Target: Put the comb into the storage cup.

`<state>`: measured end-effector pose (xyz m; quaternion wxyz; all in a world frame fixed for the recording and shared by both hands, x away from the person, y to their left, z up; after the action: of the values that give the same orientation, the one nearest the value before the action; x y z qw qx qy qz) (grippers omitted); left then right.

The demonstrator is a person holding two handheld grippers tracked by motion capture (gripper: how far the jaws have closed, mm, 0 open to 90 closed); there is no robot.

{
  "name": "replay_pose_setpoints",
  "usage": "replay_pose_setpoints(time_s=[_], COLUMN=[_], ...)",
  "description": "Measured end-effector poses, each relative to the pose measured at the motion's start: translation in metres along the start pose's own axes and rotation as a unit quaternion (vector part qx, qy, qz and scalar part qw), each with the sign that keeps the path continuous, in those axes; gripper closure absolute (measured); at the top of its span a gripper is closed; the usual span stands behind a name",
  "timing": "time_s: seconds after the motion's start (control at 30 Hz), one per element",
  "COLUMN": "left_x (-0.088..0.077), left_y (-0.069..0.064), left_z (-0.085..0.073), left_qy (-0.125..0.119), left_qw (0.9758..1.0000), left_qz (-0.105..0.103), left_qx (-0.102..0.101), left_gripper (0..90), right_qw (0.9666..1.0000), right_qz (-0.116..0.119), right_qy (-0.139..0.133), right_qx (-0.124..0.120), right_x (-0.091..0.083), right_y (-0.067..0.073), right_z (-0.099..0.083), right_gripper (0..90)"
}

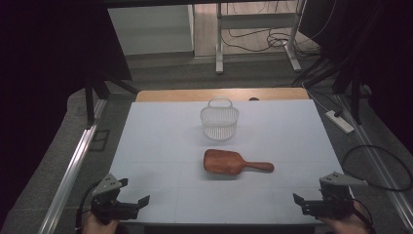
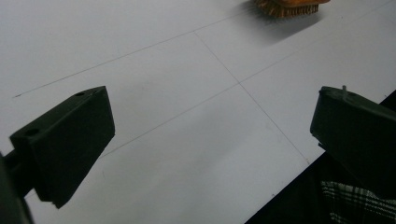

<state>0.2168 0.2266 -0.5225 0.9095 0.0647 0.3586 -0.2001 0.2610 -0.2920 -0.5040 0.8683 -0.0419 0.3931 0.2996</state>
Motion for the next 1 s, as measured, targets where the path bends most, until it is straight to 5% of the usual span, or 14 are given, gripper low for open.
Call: replay_pose_setpoints(time_s=[1.0], left_x=[-0.0001], left_y=[-0.002], left_z=[-0.0017], left_qy=[0.003], left_qw=[0.9999], left_qz=[-0.002], left_qx=[0.013], left_gripper=[0.4], right_qw=[0.9989], right_qz=[0.037], right_qy=[0.011], right_qx=[-0.025], right_x=[0.003], right_y=[0.0082], right_z=[0.001], right_gripper=[0.0])
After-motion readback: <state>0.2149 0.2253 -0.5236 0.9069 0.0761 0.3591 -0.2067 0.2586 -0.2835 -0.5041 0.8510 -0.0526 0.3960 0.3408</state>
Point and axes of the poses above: each handheld gripper's, and its own axes: x roughly forward along the jaws, z roughly out of its top, y roughly to its left, the point moved 7 cm from there along x, roughly forward along the jaws, and after that the axes turned 11 degrees about z, right-handed, at the moved point
